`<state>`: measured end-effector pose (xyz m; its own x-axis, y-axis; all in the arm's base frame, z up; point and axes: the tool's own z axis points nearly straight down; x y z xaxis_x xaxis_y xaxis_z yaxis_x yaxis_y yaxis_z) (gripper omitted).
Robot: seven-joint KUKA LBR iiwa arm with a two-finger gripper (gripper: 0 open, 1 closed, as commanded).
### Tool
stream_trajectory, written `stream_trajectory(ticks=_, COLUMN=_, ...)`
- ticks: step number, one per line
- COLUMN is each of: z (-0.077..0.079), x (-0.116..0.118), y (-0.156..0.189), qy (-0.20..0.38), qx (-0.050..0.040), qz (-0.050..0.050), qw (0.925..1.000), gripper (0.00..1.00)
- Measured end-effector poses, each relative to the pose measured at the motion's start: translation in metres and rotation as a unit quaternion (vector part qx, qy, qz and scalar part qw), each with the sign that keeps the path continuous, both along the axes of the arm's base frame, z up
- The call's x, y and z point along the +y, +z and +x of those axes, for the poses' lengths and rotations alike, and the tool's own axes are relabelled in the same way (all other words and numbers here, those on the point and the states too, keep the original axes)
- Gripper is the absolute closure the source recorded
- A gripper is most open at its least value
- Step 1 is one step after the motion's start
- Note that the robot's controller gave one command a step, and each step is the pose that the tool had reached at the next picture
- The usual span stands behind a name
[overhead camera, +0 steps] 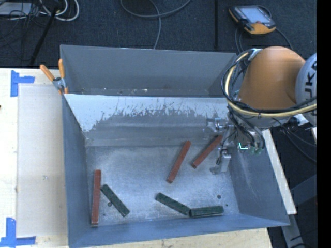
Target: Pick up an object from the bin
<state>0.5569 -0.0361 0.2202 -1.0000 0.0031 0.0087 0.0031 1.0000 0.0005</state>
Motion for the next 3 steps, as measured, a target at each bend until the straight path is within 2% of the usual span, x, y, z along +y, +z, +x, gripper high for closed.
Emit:
stream_trajectory(ticks=1, z=0.001, x=0.0, y=0.005, qy=0.0, qx=-0.004, qz=0.0, qw=1.0, gripper=0.0)
stream_trajectory(ticks=2, z=0.006, x=-0.003, y=-0.049, qy=-0.024, qx=-0.0075, qz=0.0, qw=0.9997, gripper=0.0)
stream_trajectory(ticks=3, z=0.023, x=0.004, y=-0.116, qy=-0.012, qx=-0.0064, qz=0.0, qw=0.9999, gripper=0.0)
